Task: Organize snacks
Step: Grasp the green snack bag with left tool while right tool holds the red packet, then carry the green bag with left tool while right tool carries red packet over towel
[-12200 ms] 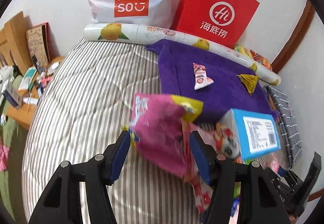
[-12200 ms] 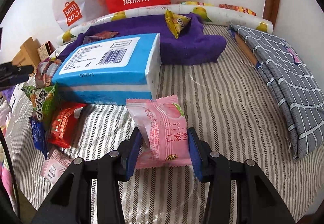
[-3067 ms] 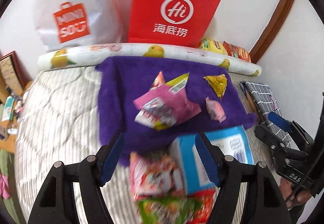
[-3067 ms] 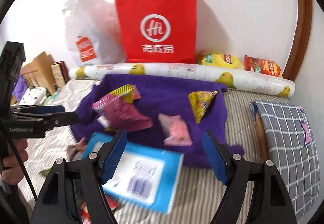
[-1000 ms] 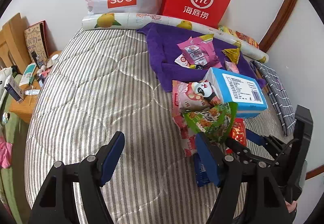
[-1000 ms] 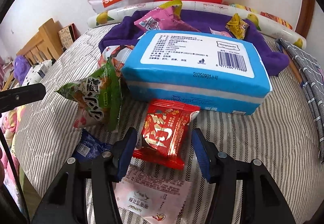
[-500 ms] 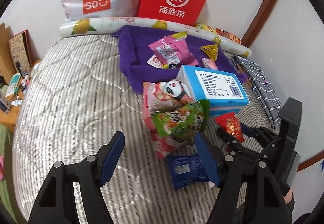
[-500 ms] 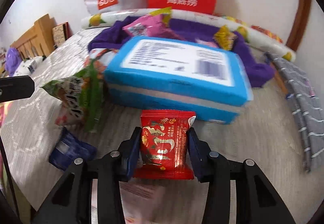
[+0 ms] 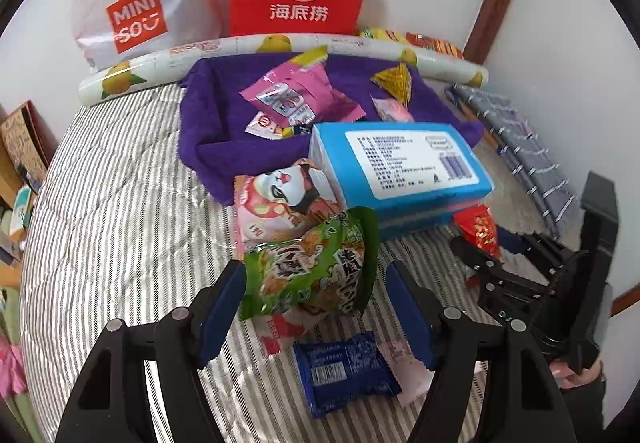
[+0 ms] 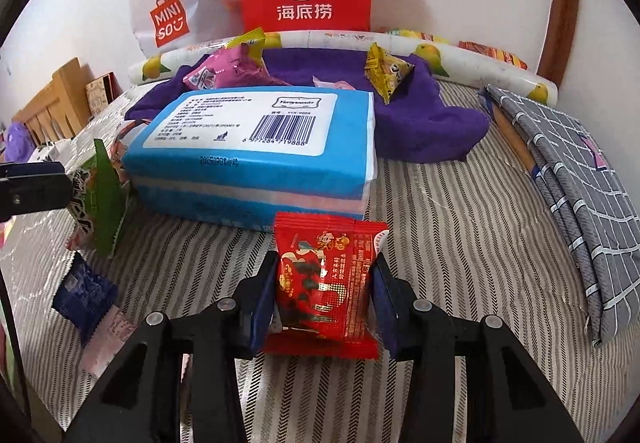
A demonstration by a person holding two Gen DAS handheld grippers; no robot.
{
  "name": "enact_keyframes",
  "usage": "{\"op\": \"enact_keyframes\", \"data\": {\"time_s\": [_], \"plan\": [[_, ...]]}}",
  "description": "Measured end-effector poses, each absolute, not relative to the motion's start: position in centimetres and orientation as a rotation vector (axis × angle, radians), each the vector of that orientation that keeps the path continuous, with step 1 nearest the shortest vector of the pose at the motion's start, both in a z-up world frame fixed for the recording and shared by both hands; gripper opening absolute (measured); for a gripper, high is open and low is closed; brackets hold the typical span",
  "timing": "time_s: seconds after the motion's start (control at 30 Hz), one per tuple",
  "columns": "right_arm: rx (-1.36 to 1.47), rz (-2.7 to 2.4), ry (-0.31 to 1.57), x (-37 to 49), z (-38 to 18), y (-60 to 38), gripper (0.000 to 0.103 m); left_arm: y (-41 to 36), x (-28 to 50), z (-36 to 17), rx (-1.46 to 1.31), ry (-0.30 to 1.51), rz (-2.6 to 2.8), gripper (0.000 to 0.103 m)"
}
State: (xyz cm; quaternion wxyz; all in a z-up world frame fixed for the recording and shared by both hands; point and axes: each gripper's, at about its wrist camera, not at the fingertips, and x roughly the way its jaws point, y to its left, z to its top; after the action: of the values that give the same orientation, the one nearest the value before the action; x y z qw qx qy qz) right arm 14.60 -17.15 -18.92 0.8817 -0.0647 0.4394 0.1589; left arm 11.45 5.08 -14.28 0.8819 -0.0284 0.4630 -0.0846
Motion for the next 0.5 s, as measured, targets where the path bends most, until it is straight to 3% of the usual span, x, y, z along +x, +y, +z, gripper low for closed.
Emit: {"op": "enact_keyframes", "data": {"time_s": [0.3, 0.4, 0.5], "plan": [[-0.097, 0.369, 0.943, 15.1, -19.4, -17.5, 0.046, 3.6, 12.7, -15.8, 0.001, 0.975, -0.145, 0.07], [-0.079, 0.376, 0.942, 15.1, -19.5, -17.8, 0.046, 3.7, 12.6, -15.8, 0.004, 0.974, -0.142, 0.059], [-0.06, 0.384, 0.942, 15.2, -19.5, -17.9, 0.046, 4.1, 12.1, -15.2, -0.017, 0.958, -0.162, 0.057]]}}
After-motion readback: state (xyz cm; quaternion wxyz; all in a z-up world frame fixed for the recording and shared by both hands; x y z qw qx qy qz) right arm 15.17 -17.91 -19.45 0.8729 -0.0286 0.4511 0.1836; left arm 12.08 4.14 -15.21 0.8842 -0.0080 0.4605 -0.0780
